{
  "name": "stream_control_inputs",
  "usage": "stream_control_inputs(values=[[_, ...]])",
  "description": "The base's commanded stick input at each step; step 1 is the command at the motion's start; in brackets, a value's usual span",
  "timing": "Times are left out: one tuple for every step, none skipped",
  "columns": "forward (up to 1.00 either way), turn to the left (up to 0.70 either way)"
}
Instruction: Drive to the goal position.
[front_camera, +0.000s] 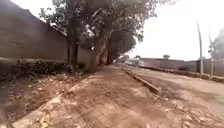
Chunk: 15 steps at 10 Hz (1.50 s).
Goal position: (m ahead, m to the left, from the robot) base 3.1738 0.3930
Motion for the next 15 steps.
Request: stream_control_inputs(values=[[0.70,0.00],[0.70,0.00],[0.70,0.00],[0.70,0.00],[0.70,0.00],[0.70,0.00],[0.70,0.00],[0.70,0.00],[0.70,0.00],[0.70,0.00],[0.70,0.00],[0.70,0.00],[0.70,0.00],[0.70,0.00],[0.70,0.00]])
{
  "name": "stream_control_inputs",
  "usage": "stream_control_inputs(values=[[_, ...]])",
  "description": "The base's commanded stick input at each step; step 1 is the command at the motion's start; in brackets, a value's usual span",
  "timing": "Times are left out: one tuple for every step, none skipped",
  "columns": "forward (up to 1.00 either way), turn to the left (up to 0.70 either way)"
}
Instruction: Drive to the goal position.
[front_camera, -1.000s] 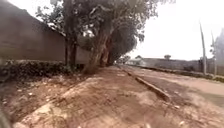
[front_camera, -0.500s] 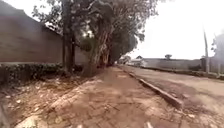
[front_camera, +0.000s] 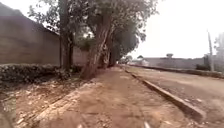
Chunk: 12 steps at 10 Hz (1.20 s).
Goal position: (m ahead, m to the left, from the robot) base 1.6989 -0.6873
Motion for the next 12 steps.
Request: stream_control_inputs(values=[[0.70,0.00],[0.70,0.00],[0.70,0.00],[0.70,0.00],[0.70,0.00],[0.70,0.00],[0.70,0.00],[0.70,0.00],[0.70,0.00],[0.70,0.00],[0.70,0.00],[0.70,0.00]])
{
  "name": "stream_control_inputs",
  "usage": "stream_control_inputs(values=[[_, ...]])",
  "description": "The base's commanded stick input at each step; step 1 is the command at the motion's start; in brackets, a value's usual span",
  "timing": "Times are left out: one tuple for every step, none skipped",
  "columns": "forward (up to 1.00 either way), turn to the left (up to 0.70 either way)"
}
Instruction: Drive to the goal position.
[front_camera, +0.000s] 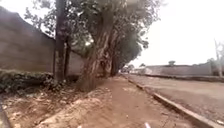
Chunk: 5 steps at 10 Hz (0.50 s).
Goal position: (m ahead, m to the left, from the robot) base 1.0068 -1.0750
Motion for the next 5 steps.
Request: stream_control_inputs(values=[[0.70,0.00],[0.70,0.00],[0.70,0.00],[0.70,0.00],[0.70,0.00]])
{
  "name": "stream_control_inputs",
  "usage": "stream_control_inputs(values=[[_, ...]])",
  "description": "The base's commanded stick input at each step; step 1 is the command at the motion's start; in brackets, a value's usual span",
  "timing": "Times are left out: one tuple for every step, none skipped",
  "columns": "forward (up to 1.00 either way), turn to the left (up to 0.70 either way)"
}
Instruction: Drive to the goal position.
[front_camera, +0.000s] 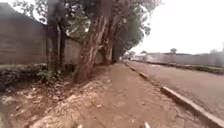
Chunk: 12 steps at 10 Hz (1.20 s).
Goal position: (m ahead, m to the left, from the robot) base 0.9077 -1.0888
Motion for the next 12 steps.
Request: stream_control_inputs(values=[[0.70,0.00],[0.70,0.00],[0.70,0.00],[0.70,0.00],[0.70,0.00],[0.70,0.00],[0.70,0.00],[0.70,0.00],[0.70,0.00],[0.70,0.00],[0.70,0.00],[0.70,0.00]])
